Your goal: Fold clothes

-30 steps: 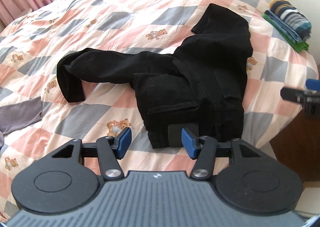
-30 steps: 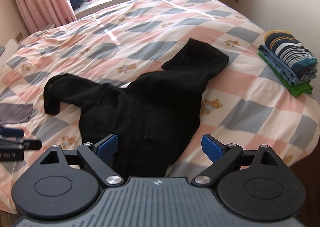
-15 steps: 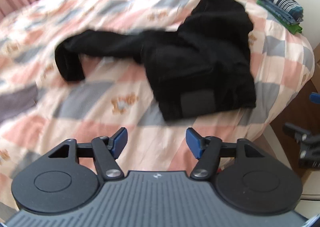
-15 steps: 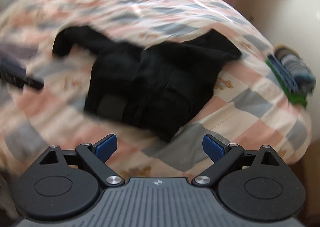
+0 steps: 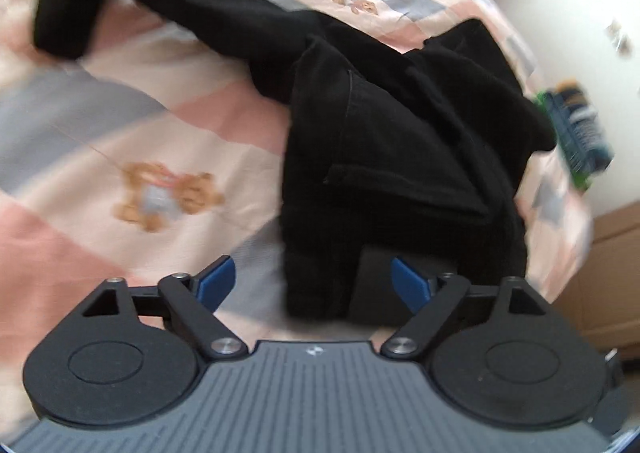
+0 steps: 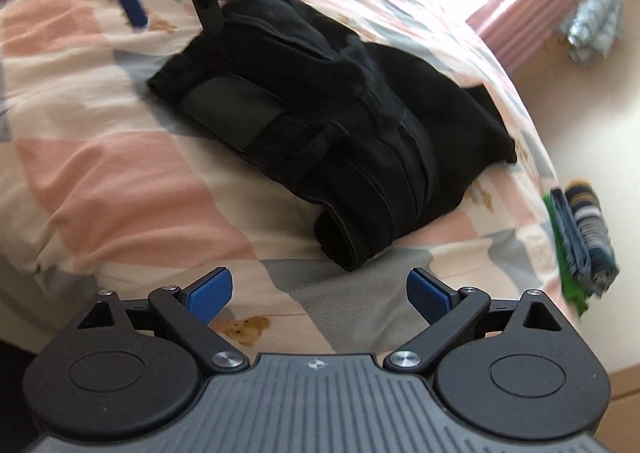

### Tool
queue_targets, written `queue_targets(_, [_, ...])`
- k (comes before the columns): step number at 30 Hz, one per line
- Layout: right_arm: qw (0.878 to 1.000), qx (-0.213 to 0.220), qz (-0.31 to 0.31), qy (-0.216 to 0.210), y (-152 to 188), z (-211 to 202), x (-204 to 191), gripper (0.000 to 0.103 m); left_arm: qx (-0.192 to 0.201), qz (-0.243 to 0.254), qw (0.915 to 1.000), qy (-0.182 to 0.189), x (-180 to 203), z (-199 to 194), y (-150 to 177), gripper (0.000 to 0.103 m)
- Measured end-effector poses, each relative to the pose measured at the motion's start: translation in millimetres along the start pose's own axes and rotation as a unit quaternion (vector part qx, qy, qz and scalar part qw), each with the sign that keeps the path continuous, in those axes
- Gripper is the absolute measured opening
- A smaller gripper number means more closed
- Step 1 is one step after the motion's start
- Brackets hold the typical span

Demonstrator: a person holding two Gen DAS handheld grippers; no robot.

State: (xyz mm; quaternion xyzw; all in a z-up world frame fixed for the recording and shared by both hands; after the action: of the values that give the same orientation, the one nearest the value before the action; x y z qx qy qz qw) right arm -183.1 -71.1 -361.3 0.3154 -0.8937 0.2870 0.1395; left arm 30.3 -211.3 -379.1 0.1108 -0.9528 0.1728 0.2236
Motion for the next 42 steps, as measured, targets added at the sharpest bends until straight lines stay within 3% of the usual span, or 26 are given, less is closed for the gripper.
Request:
queue_targets(7, [0.999, 0.022, 0.042, 0.014, 6.6, 22.1, 12.1, 0.099, 0.025, -0.099, 0.992, 0.074, -18.2, 51.4, 0.8, 0.099])
queue_targets(9, [0.998, 0.032, 0.046, 0.022, 4.6, 29.5, 13.8, 0.099, 0.032, -0.088, 0.9907, 0.098, -8.4, 51.9, -0.9, 0.079])
queue_targets(10, [0.998, 0.036, 0.046, 0.027, 3.1, 33.8, 13.5, 0.1, 0.035, -0.076, 0.9924, 0.09, -3.7, 49.4, -2.8, 0.068])
queue_targets(11, [0.998, 0.039, 0.042, 0.033, 1.6, 38.6, 11.9, 0.1, 0.038, -0.063, 0.9939, 0.083, 1.0, 46.9, -4.8, 0.044])
queue_targets(12, [0.998, 0.043, 0.035, 0.041, 0.3, 43.4, 9.8, 0.1, 0.041, -0.053, 0.9948, 0.077, 4.0, 43.8, -6.8, 0.033])
queue_targets(13, [0.997, 0.048, 0.024, 0.057, -1.3, 47.9, 7.2, 0.099, 0.044, -0.054, 0.9945, 0.078, 0.5, 38.5, -8.9, 0.014])
queue_targets(16, [0.989, 0.064, -0.026, 0.129, -8.3, 60.9, -0.4, 0.094, 0.059, -0.052, 0.9923, 0.095, -9.7, 18.9, -13.9, 0.014])
queue_targets(18, [0.986, 0.066, -0.048, 0.146, -13.7, 70.4, -1.4, 0.092, 0.054, -0.035, 0.9949, 0.078, -14.6, 18.5, -14.2, 0.022])
queue_targets(21, [0.985, 0.072, -0.054, 0.144, -19.6, 73.7, 2.2, 0.09, 0.036, -0.055, 0.9953, 0.071, -28.1, 30.0, -9.9, 0.037])
queue_targets(22, [0.985, 0.079, -0.054, 0.145, -19.9, 72.8, 3.5, 0.091, 0.037, -0.065, 0.9938, 0.083, -30.5, 30.7, -7.9, 0.051])
queue_targets(23, [0.984, 0.085, -0.055, 0.145, -19.1, 72.6, 3.9, 0.091, 0.04, -0.075, 0.9915, 0.098, -32.2, 32.3, -5.7, 0.075])
queue_targets(25, [0.982, 0.097, -0.064, 0.148, -15.2, 75.2, 2.1, 0.091, 0.051, -0.08, 0.9889, 0.114, -30.0, 39.8, -2.1, 0.089])
queue_targets(27, [0.979, 0.111, -0.079, 0.153, -11.5, 77.2, -1.7, 0.091, 0.064, -0.072, 0.9883, 0.118, -26.4, 47.3, -0.7, 0.092])
queue_targets(28, [0.977, 0.117, -0.088, 0.152, -11.0, 76.9, -3.4, 0.088, 0.07, -0.066, 0.9883, 0.119, -24.8, 50.7, -0.6, 0.09])
queue_targets(30, [0.975, 0.128, -0.109, 0.142, -11.7, 74.4, -6.2, 0.07, 0.075, -0.058, 0.9875, 0.126, -19.2, 51.9, -2.8, 0.051])
queue_targets(32, [0.978, 0.125, -0.108, 0.126, -16.9, 67.4, -2.4, 0.04, 0.068, -0.063, 0.9899, 0.107, -17.3, 43.0, -5.5, 0.011])
queue_targets(33, [0.982, 0.118, -0.094, 0.113, -20.9, 61.9, 4.8, 0.037, 0.069, -0.063, 0.9896, 0.109, -16.9, 33.8, -7.3, 0.011])
queue_targets(34, [0.985, 0.113, -0.078, 0.1, -24.4, 54.8, 12.3, 0.026, 0.075, -0.065, 0.9883, 0.116, -14.8, 20.6, -8.5, 0.011])
queue_targets(37, [0.989, 0.092, -0.065, 0.092, -35.1, 34.1, 31.6, 0.023, 0.1, -0.052, 0.9831, 0.145, -1.4, -24.9, -12.5, 0.01])
queue_targets(39, [0.987, 0.072, -0.087, 0.11, -40.1, 22.2, 34.2, 0.051, 0.107, -0.042, 0.9798, 0.163, 15.4, -58.7, -15.5, 0.01])
queue_targets(40, [0.983, 0.092, -0.098, 0.127, -42.2, 10.3, 30.4, 0.085, 0.105, -0.038, 0.9791, 0.17, 23.5, -69.6, -16.5, 0.01])
queue_targets(41, [0.979, 0.12, -0.107, 0.123, -45.2, -3.1, 22.1, 0.101, 0.099, -0.028, 0.9797, 0.172, 32.4, -79.0, -18.3, 0.01])
queue_targets(42, [0.977, 0.148, -0.114, 0.108, -48.4, -16.2, 12.8, 0.101, 0.091, -0.016, 0.981, 0.171, 40.3, -84.4, -21.3, 0.01])
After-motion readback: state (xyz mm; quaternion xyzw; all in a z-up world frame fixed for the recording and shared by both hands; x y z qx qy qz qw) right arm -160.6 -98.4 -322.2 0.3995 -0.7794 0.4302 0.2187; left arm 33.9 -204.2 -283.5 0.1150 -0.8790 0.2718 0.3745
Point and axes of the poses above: each gripper's, at about its wrist camera, not at the fingertips, and z roughly the way its jaws point, x to its right, y to its underside, the point moved 5 cm from there along z, roughly the way its jaws point, and after that the axes turned 1 degree about -x, right-handed, at the moved point
